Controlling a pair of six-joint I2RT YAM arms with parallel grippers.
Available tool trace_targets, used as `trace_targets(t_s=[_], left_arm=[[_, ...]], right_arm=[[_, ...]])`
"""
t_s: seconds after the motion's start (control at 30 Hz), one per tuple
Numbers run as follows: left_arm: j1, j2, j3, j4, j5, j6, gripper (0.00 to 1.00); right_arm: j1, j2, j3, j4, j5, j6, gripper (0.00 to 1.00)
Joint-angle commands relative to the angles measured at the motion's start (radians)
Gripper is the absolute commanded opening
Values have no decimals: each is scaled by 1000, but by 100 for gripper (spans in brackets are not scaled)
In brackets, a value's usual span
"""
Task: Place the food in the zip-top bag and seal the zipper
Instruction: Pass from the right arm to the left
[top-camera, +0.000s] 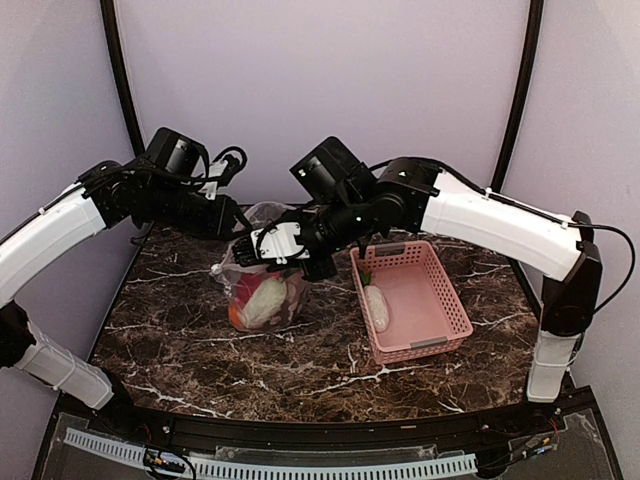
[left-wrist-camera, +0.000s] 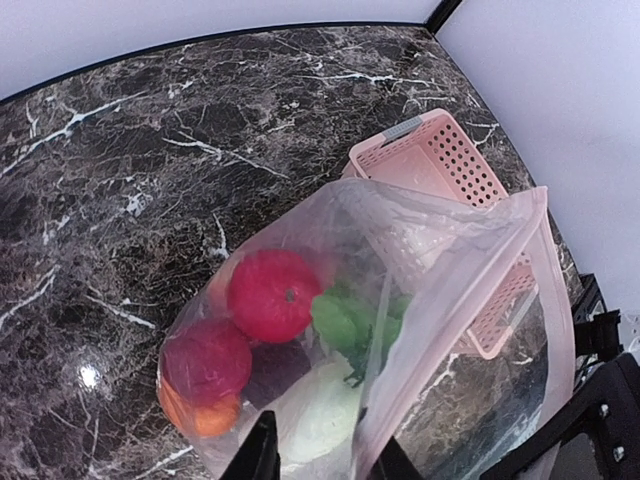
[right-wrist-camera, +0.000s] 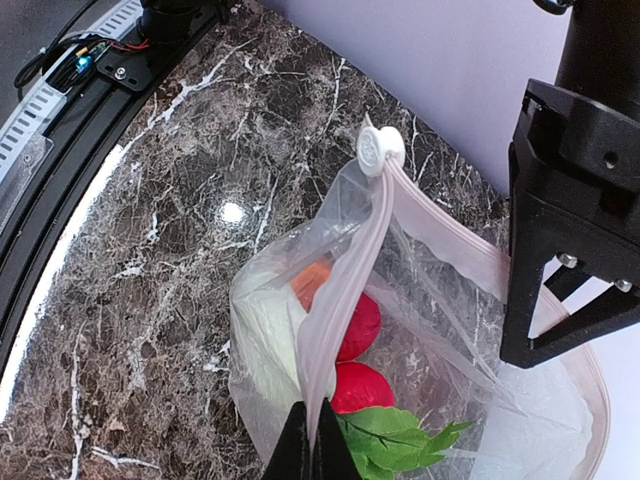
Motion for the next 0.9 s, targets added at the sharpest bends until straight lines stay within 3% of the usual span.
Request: trace_targets(t_s=[0.0, 0.13, 0.23, 0.4, 0.5, 0.67, 0.87], left_arm=[[-3, -47, 18, -58, -16, 14, 14], [-3, -56, 12, -56, -2, 16, 1], [-3, -62, 14, -27, 22, 21, 1], [-3, -48, 96, -41, 57, 29, 1], [-3, -53, 105, -34, 1, 39, 1], [-3, -46, -13, 24, -39, 14, 1], [-3, -83, -82, 73, -13, 5, 1]], right_arm=[[6, -17, 9, 31, 3, 17, 0], [4, -13, 16, 33, -9, 26, 0], [5, -13, 24, 31, -27, 39, 0], [-8, -33, 109, -26, -86, 102, 22], [-57, -99, 100, -34, -183, 156, 40], [-219, -255, -147, -21, -447, 251, 51], [-485, -392, -483, 83, -518, 403, 51]])
